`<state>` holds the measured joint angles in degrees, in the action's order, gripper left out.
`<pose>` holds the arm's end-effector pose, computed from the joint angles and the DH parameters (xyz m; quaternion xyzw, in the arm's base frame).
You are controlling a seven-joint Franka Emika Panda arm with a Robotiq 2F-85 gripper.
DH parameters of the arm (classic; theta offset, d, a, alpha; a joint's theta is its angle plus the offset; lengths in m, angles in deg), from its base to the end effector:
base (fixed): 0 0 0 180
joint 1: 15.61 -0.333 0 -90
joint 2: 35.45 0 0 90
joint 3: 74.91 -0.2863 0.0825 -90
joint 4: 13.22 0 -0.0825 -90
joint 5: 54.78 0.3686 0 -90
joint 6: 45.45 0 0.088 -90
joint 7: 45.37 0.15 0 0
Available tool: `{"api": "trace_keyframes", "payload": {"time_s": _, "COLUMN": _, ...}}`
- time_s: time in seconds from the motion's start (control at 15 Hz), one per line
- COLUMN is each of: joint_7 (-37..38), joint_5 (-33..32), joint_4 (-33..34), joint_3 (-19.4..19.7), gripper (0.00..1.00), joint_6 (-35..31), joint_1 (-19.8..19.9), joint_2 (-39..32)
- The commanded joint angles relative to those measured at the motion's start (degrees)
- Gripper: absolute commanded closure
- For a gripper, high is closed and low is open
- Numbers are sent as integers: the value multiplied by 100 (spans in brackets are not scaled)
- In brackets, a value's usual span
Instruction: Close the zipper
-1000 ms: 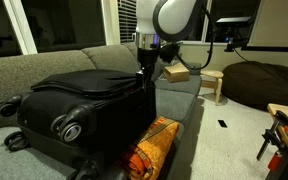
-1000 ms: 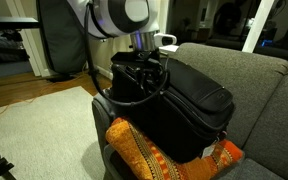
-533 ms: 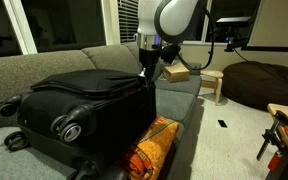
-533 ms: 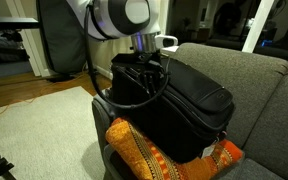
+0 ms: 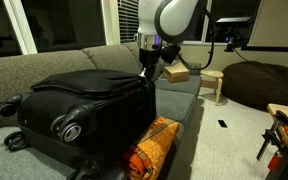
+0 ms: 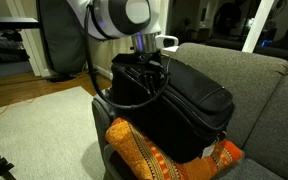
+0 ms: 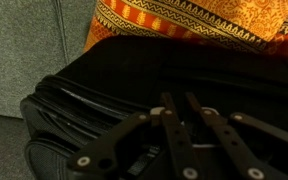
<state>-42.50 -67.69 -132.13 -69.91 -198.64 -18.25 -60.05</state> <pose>0.5913 -0.0228 0.1793 0.9920 0.0559 0.0834 0.0763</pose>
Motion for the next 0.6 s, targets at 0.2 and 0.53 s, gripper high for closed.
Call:
{"api": "trace_keyframes", "payload": {"time_s": 0.2, "joint_7": 152, "joint_5": -128, "joint_4": -163, "joint_3": 27, "gripper": 93, "joint_6": -55, "joint_1": -176, "joint_2": 168}}
{"api": "trace_keyframes", "payload": {"time_s": 0.53, "joint_7": 282, "joint_5": -393, "joint_4": -186, "joint_3": 62, "gripper": 93, "joint_6": 45, "joint_1": -390, "joint_2": 221}}
